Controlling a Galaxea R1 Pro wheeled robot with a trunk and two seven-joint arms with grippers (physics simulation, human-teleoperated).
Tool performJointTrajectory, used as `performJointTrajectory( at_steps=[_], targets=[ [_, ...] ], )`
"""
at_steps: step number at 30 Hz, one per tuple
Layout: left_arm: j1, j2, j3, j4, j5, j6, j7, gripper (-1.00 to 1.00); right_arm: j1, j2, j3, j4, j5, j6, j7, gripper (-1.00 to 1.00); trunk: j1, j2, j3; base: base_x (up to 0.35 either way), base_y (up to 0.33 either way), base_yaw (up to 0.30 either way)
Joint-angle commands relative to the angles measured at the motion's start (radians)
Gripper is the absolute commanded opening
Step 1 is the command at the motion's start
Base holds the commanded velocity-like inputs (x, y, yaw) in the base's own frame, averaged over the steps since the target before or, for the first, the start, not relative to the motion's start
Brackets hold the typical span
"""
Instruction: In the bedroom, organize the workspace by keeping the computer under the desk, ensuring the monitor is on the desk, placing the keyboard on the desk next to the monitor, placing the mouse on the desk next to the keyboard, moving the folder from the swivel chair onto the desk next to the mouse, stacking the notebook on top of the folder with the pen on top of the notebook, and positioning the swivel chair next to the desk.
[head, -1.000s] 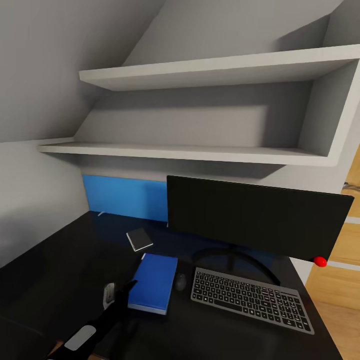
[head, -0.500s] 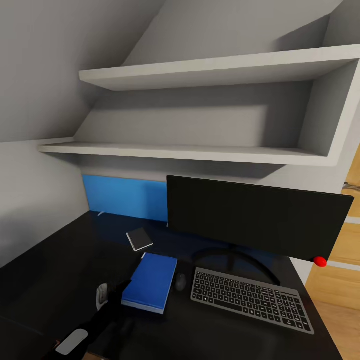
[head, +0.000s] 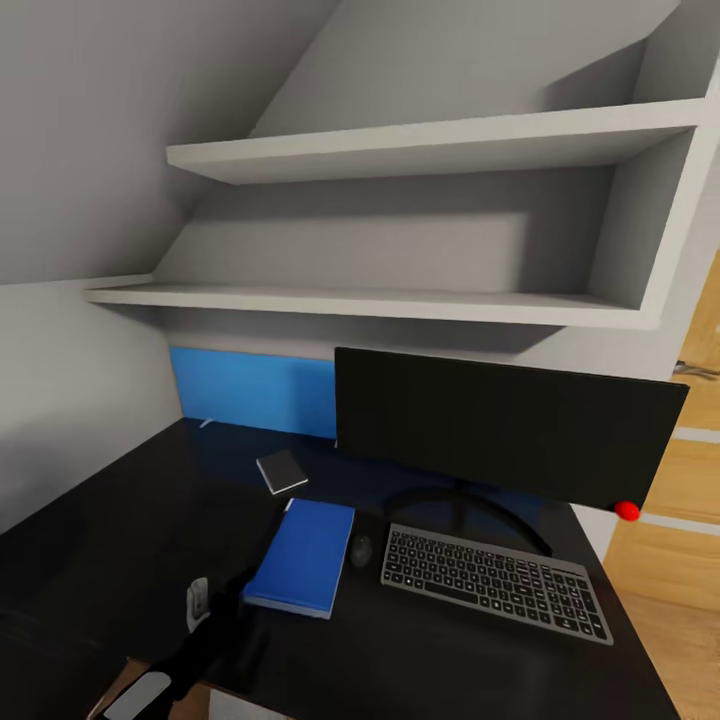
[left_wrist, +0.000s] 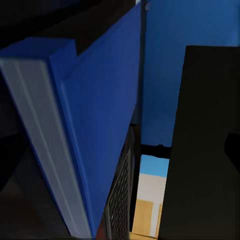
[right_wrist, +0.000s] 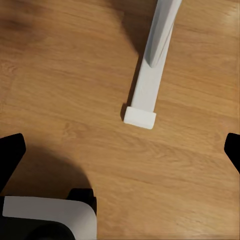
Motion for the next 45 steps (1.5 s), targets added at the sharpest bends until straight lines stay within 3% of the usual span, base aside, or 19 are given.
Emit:
performJointTrajectory(
  at_steps=[1, 11, 16, 20, 30, 40, 41, 45],
  targets=[
    [0.000, 0.000, -0.005, 0.001, 0.015, 0.007, -0.002, 1.00, 0.000, -0.001, 0.006, -0.001, -0.011, -0.002, 0.002, 1.00, 0.000, -0.001, -0.001, -0.046, 0.000, 0.000],
    [0.001, 0.000, -0.006, -0.016, 0.022, 0.009, -0.008, 1.00, 0.000, -0.001, 0.007, -0.001, -0.011, 0.000, 0.003, 1.00, 0.000, -0.001, -0.001, -0.014, 0.000, 0.000],
    [0.027, 0.003, -0.005, -0.081, 0.022, 0.009, -0.009, 1.00, 0.000, -0.001, 0.008, -0.001, -0.009, 0.001, 0.006, 1.00, 0.000, -0.001, -0.001, -0.001, 0.000, 0.000],
    [0.068, 0.020, -0.003, -0.161, 0.023, 0.009, -0.003, 1.00, 0.000, -0.001, 0.008, -0.001, -0.009, 0.000, 0.007, 1.00, 0.000, -0.001, -0.001, 0.000, 0.000, 0.000],
    [0.092, 0.030, -0.001, -0.198, 0.026, 0.010, 0.000, 1.00, 0.000, -0.001, 0.008, 0.000, -0.009, 0.000, 0.006, 1.00, 0.000, -0.001, -0.001, 0.000, 0.000, 0.000],
    [0.090, 0.030, -0.001, -0.211, 0.026, 0.034, 0.000, 1.00, 0.000, -0.001, 0.008, 0.001, -0.009, 0.000, 0.006, 1.00, -0.038, 0.069, 0.030, 0.000, 0.000, -0.007],
    [0.092, 0.035, -0.002, -0.279, 0.025, 0.038, 0.009, 1.00, 0.000, -0.001, 0.008, 0.001, -0.009, -0.001, 0.006, 1.00, -0.042, 0.076, 0.033, 0.000, 0.000, -0.073],
    [0.109, 0.055, -0.002, -0.416, 0.024, 0.039, 0.069, 1.00, 0.000, -0.001, 0.007, 0.001, -0.009, -0.002, 0.006, 1.00, -0.058, 0.104, 0.044, 0.000, 0.000, -0.069]
  ],
)
